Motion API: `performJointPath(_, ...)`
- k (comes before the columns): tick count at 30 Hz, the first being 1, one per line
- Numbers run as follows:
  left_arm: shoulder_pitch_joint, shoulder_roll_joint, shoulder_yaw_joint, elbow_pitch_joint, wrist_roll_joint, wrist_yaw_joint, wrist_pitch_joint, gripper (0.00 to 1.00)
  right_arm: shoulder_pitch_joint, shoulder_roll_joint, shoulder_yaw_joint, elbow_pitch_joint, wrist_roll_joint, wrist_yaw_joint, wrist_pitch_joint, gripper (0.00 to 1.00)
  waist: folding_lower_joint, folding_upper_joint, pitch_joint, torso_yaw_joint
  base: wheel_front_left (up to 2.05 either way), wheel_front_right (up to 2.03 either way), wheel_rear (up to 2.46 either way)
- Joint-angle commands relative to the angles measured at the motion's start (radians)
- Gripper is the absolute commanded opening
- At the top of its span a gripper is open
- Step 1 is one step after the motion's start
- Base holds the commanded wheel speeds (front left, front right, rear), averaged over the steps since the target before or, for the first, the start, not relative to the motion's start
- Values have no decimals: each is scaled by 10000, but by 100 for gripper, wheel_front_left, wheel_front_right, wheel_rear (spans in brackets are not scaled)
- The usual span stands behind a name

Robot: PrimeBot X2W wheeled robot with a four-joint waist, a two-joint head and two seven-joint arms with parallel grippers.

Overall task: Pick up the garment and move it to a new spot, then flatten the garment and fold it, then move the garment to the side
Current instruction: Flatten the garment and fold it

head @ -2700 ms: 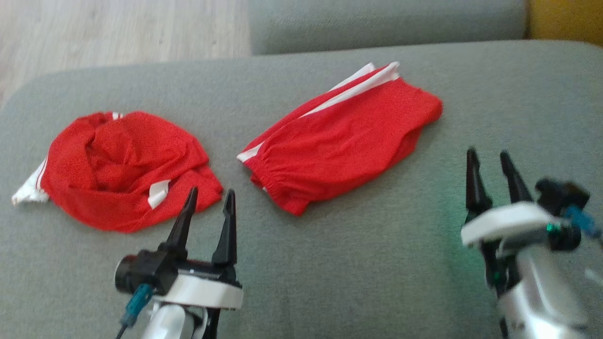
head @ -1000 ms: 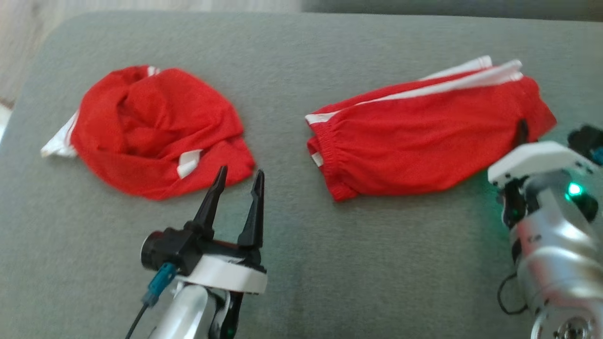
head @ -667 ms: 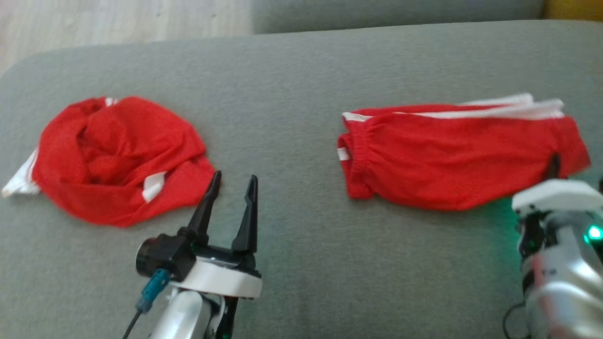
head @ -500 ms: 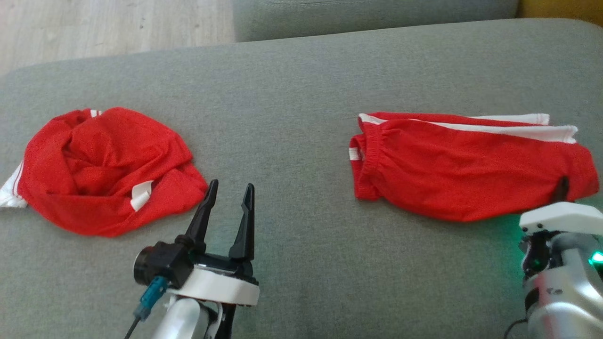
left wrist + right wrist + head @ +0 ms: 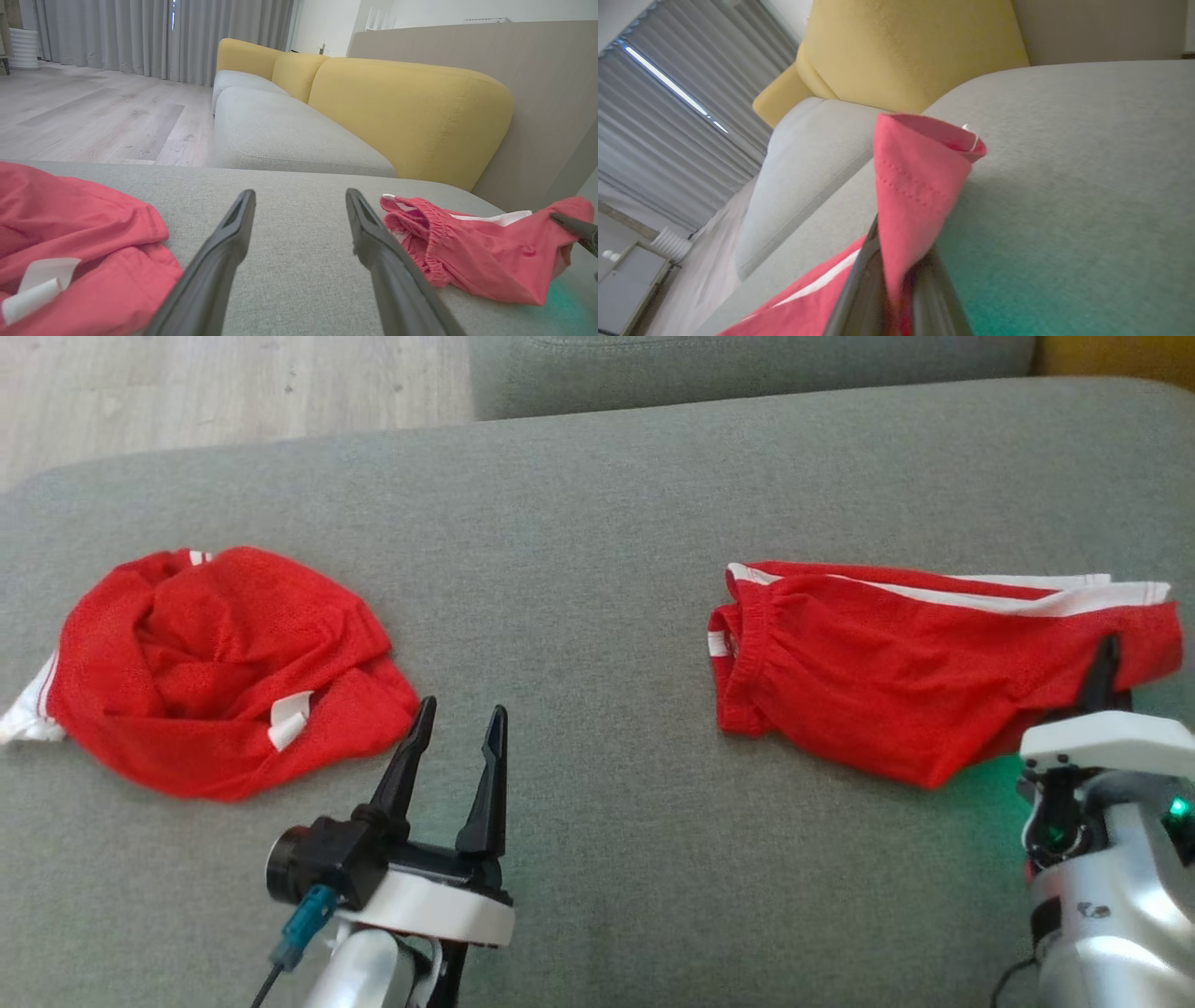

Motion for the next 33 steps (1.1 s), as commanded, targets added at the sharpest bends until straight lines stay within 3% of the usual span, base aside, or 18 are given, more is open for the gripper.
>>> performJointPath(1,-247,5,291,-236,51,-51,-80,100,-137,21,608,-566,222,67,-107,0,0,-1,-95,89,0,0,0)
performJointPath(12,-98,5,232,-181,-42,8,-80,100,120,22,2933,-1866,1338,67,-108,0,0,-1,-464,518,0,0,0)
performJointPath(21,1,5,205,-162,-115,50,-80,100,421,22,4930,-2666,1405,67,-108,0,0,-1,-609,869,0,0,0)
performJointPath(33,171,5,392,-169,-94,65,-80,100,931,22,7210,-1305,601,67,-108,0,0,-1,-786,1112,0,0,0)
